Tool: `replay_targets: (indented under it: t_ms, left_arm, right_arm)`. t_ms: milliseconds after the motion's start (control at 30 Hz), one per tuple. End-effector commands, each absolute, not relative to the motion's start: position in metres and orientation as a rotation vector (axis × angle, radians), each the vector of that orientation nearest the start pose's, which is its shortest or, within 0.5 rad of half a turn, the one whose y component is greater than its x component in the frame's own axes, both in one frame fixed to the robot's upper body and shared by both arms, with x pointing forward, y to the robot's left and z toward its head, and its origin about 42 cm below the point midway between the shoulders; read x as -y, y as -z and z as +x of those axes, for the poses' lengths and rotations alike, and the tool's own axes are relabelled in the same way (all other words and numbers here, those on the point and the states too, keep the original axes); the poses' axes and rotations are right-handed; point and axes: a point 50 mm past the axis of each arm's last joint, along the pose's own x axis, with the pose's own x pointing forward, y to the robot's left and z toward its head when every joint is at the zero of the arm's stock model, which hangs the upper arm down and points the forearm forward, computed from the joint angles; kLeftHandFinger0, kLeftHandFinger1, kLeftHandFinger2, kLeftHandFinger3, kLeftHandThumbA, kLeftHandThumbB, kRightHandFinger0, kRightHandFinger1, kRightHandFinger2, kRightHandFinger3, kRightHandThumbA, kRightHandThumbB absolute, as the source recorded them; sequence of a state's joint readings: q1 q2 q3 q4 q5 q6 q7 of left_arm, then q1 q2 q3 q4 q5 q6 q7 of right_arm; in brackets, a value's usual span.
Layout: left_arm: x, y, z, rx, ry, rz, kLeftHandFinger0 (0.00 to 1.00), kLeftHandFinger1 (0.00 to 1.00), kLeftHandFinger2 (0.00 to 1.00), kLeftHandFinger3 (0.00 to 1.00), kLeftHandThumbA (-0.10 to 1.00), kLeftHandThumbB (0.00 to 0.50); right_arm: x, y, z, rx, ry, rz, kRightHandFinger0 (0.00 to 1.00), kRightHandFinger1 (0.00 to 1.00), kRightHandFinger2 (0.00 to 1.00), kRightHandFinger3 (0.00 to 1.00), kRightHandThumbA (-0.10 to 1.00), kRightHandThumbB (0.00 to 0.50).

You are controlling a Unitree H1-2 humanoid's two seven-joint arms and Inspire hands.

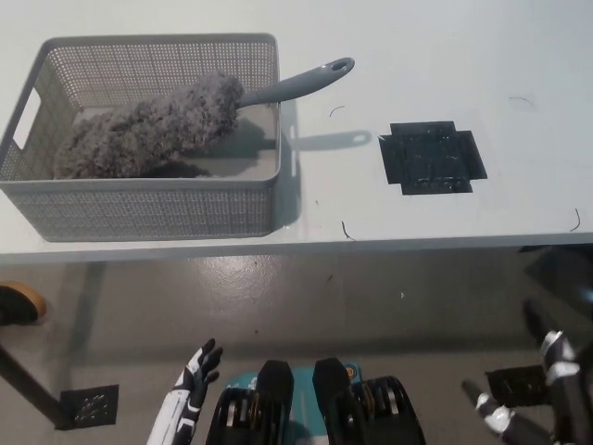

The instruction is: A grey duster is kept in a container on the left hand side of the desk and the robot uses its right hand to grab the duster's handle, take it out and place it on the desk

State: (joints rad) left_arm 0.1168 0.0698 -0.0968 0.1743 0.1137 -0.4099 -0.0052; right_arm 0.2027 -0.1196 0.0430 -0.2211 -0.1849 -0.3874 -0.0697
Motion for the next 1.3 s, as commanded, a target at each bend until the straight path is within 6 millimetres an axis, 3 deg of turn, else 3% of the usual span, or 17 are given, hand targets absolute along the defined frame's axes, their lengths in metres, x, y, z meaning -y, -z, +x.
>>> replay_targets:
  t_ms: [0,67,133,200,233,267,300,400,433,533,733,833,967,1133,1267]
  left_arm:
    - [-0.216,-0.065,0.239,0.240,0.093,0.160,1.00,1.00,1.00,1.00,1.00,0.200]
    - [-0.219,-0.065,0.242,0.241,0.086,0.164,1.00,1.00,1.00,1.00,1.00,0.207]
    - [-0.221,-0.064,0.244,0.239,0.077,0.167,1.00,1.00,1.00,1.00,1.00,0.210]
    - [-0.222,-0.062,0.244,0.229,0.069,0.166,1.00,1.00,1.00,1.00,1.00,0.210]
    - [-0.223,-0.058,0.244,0.215,0.070,0.158,1.00,1.00,1.00,1.00,1.00,0.210]
    - [-0.224,-0.057,0.244,0.209,0.072,0.155,1.00,1.00,1.00,1.00,1.00,0.199]
    - [-0.224,-0.056,0.244,0.208,0.073,0.154,1.00,1.00,1.00,1.00,1.00,0.198]
    - [-0.223,-0.050,0.245,0.186,0.081,0.175,1.00,1.00,1.00,1.00,1.00,0.181]
    - [-0.223,-0.049,0.244,0.183,0.083,0.175,1.00,1.00,1.00,1.00,1.00,0.180]
    - [-0.220,-0.047,0.243,0.176,0.102,0.191,1.00,1.00,1.00,1.00,1.00,0.187]
    - [-0.218,-0.046,0.243,0.171,0.110,0.187,1.00,1.00,1.00,1.00,1.00,0.180]
    - [-0.218,-0.045,0.242,0.170,0.125,0.197,1.00,1.00,1.00,1.00,1.00,0.184]
    - [-0.218,-0.046,0.242,0.171,0.136,0.204,1.00,1.00,1.00,1.00,1.00,0.185]
    - [-0.218,-0.046,0.241,0.169,0.142,0.192,1.00,1.00,1.00,1.00,1.00,0.186]
    - [-0.219,-0.046,0.242,0.173,0.148,0.200,1.00,1.00,1.00,1.00,1.00,0.185]
  right_arm:
    - [0.242,-0.193,0.217,0.622,-0.004,-0.401,1.00,1.00,1.00,1.00,0.80,0.206]
    - [0.240,-0.217,0.226,0.694,0.014,-0.501,1.00,1.00,1.00,1.00,0.78,0.206]
    - [0.237,-0.248,0.234,0.730,0.009,-0.633,1.00,1.00,1.00,1.00,0.84,0.214]
    - [0.232,-0.268,0.241,0.750,-0.013,-0.696,1.00,1.00,1.00,1.00,0.83,0.239]
    - [0.224,-0.294,0.250,0.757,-0.041,-0.774,1.00,1.00,1.00,1.00,0.83,0.273]
    - [0.219,-0.304,0.255,0.759,-0.049,-0.803,1.00,1.00,1.00,1.00,0.81,0.312]
    - [0.217,-0.306,0.257,0.758,-0.051,-0.810,1.00,1.00,1.00,1.00,0.80,0.314]
    - [0.184,-0.346,0.294,0.785,-0.108,-0.991,1.00,1.00,1.00,1.00,0.75,0.398]
    - [0.178,-0.350,0.301,0.782,-0.112,-1.032,1.00,1.00,1.00,1.00,0.66,0.397]
    - [0.147,-0.368,0.341,0.740,-0.148,-1.232,1.00,1.00,1.00,1.00,0.76,0.479]
    - [0.101,-0.377,0.405,0.580,-0.262,-1.434,1.00,1.00,1.00,1.00,0.73,0.500]
    - [0.078,-0.371,0.437,0.511,-0.288,-1.525,1.00,1.00,1.00,1.00,0.77,0.500]
    - [0.058,-0.363,0.469,0.418,-0.308,-1.577,1.00,1.00,1.00,1.00,0.75,0.500]
    - [0.040,-0.351,0.500,0.314,-0.302,-1.692,1.00,1.00,1.00,1.00,0.73,0.500]
    - [0.036,-0.347,0.517,0.224,-0.287,-1.758,1.00,1.00,1.00,1.00,0.73,0.500]
